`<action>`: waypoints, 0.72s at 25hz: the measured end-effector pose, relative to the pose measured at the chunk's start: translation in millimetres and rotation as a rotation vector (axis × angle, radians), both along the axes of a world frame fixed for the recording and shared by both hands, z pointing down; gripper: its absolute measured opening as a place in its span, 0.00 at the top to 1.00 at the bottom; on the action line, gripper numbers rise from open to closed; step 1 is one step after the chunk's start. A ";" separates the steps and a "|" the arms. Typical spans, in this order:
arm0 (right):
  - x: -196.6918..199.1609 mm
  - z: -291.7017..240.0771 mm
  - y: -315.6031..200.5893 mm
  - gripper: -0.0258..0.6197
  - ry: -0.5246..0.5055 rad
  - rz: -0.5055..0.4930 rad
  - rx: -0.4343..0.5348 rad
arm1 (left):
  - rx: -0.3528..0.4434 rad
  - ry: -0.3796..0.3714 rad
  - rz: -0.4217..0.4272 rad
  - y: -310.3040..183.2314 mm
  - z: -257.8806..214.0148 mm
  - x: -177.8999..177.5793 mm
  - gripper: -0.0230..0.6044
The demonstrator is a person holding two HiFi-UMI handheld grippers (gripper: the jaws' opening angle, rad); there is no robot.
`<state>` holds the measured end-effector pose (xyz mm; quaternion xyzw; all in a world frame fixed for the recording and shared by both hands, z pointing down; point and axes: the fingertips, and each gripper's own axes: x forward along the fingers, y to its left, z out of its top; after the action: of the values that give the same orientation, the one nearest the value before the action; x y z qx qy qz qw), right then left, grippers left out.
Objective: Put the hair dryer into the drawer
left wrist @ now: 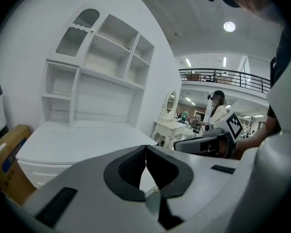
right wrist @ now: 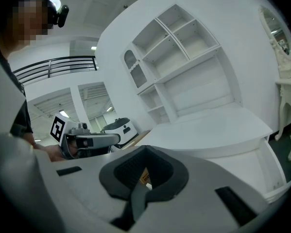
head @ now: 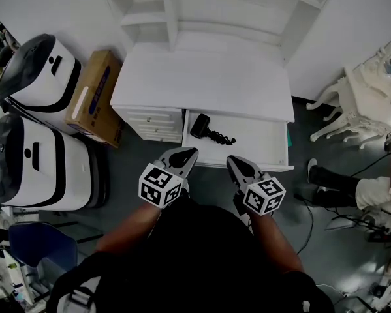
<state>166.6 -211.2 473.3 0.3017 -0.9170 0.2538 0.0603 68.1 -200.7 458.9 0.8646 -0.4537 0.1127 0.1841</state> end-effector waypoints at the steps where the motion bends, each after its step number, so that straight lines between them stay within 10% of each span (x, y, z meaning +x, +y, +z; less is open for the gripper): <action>1: 0.5 0.0 0.7 0.92 0.001 -0.001 0.001 | -0.001 -0.001 0.002 0.6 0.4 1.1 0.95; 18: 6.0 -1.9 -3.0 0.92 0.001 -0.013 0.010 | 0.003 -0.009 0.013 -3.0 -1.9 11.9 0.95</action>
<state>172.6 -214.2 471.4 0.2964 -0.9201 0.2487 0.0611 80.1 -203.7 457.0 0.8675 -0.4488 0.1169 0.1800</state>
